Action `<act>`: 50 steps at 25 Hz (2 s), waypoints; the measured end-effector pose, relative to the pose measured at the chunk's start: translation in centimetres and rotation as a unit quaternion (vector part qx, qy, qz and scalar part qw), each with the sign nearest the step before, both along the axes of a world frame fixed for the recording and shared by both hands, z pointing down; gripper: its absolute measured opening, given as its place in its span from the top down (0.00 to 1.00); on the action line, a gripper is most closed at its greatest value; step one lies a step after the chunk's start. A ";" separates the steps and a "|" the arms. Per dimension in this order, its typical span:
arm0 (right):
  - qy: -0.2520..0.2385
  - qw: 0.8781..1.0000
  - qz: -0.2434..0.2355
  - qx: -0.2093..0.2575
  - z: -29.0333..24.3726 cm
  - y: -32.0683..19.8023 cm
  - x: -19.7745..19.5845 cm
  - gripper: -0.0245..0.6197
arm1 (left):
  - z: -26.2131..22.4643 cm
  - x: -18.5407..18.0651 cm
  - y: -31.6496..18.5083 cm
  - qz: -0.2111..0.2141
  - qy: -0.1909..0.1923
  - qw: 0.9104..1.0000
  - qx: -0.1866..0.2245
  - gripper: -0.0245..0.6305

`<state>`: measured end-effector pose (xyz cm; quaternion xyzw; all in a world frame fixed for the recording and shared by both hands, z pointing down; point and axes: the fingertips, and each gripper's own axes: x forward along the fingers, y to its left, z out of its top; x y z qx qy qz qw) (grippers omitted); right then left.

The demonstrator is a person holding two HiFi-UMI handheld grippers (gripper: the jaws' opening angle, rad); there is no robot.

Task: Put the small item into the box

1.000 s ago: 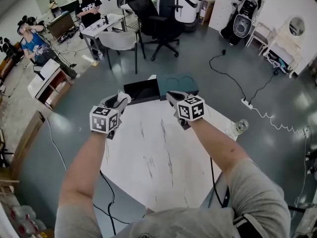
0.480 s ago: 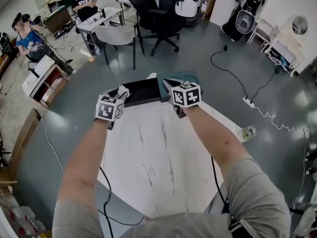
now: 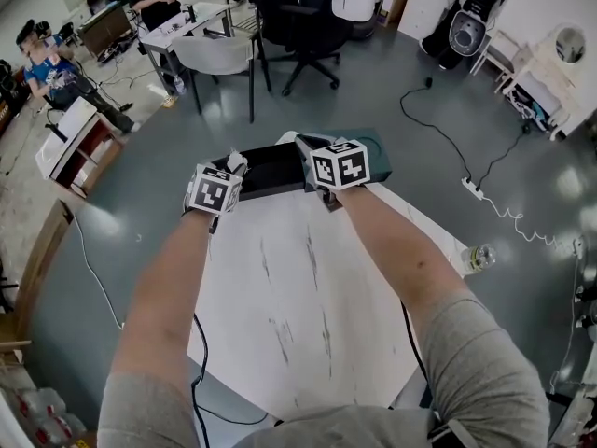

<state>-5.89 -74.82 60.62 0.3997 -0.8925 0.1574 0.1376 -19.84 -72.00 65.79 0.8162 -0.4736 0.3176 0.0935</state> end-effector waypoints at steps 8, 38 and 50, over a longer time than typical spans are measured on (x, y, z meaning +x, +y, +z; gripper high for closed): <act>0.016 1.000 -0.006 0.006 0.8 -1.2 0.0 0.95 | 2.4 0.1 -1.5 0.012 -0.029 0.999 -0.008 0.72; 0.024 1.000 -0.013 0.005 2.4 -1.0 0.5 0.95 | 5.7 -0.5 -3.0 -0.014 -0.048 0.999 -0.014 0.71; 0.028 1.000 -0.014 0.006 2.0 -0.5 0.5 0.95 | 5.7 -1.3 -2.3 -0.024 -0.040 0.998 -0.031 0.61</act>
